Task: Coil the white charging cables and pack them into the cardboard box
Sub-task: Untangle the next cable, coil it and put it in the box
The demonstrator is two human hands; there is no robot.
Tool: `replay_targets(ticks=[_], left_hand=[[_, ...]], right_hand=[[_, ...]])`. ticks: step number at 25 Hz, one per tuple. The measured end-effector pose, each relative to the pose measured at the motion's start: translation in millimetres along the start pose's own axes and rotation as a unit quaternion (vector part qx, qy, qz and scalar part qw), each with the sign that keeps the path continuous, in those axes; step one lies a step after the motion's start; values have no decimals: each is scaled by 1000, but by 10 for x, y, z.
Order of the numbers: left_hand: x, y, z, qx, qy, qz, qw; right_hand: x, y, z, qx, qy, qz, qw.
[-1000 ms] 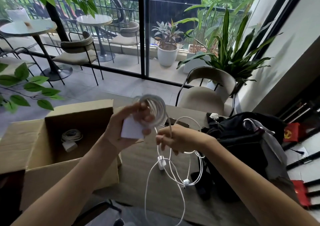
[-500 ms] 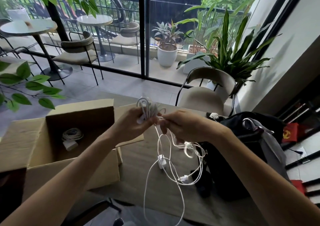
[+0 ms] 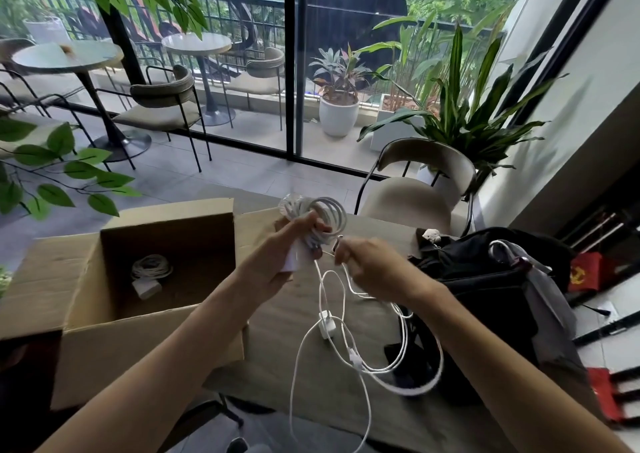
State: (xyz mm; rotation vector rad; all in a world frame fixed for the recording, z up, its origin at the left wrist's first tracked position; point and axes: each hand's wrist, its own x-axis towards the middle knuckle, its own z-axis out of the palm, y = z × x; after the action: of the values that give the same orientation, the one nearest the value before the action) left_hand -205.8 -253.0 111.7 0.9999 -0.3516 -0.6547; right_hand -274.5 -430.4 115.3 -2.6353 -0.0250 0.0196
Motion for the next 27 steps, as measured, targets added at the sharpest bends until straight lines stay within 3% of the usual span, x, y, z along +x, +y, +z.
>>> replay_targets(ticks=[1, 2, 3, 4, 5, 6, 8, 9, 12, 15, 16, 17, 18, 19, 20, 21, 22, 23, 25, 27], left_hand=[[35, -11, -7, 143, 41, 63, 987], [55, -40, -33, 329, 65, 140, 932], [58, -75, -65, 498, 65, 213, 838], [59, -97, -107, 600, 38, 260, 756], [53, -103, -156, 630, -10, 268, 729], [32, -93, -208, 597, -66, 236, 764], [-11, -40, -287, 408, -162, 77, 895], [-54, -25, -294, 316, -176, 11, 932], [-170, -18, -192, 99, -149, -62, 982], [-69, 32, -82, -133, -68, -36, 988], [-5, 69, -62, -137, -21, -6, 990], [45, 112, -47, -70, 33, 42, 996], [75, 137, -57, 69, 82, 104, 989], [94, 134, -100, 267, 116, 177, 940], [89, 129, -147, 466, 125, 248, 840], [82, 117, -186, 597, 104, 292, 740], [67, 110, -223, 659, 67, 302, 685], [54, 112, -246, 666, 22, 282, 690], [27, 122, -259, 589, -58, 190, 784], [24, 138, -238, 527, -114, 89, 838]], right_hand=[[-47, -48, 69, -34, -52, -6, 998], [-85, -108, 104, -67, -83, -28, 994], [-106, -169, 90, -91, -93, -62, 990], [-107, -217, 29, -98, -90, -100, 986], [-94, -254, -55, -87, -83, -130, 984], [-73, -266, -147, -57, -68, -143, 986], [-15, -196, -309, 35, 10, -134, 990], [20, -140, -362, 77, 62, -126, 987], [99, -50, -314, 143, 152, -89, 974], [114, -111, -112, 105, 127, -43, 985], [87, -131, -52, 69, 85, -39, 993], [59, -158, 6, 32, 34, -46, 998], [31, -189, 55, 0, -6, -61, 998], [1, -221, 75, -18, -32, -77, 996], [-19, -254, 52, -19, -42, -96, 994], [-29, -280, -11, -10, -38, -117, 992], [-24, -294, -85, 4, -27, -137, 990], [-7, -297, -168, 15, -9, -155, 988], [35, -268, -301, 29, 40, -168, 984], [66, -235, -365, 65, 69, -161, 982]])
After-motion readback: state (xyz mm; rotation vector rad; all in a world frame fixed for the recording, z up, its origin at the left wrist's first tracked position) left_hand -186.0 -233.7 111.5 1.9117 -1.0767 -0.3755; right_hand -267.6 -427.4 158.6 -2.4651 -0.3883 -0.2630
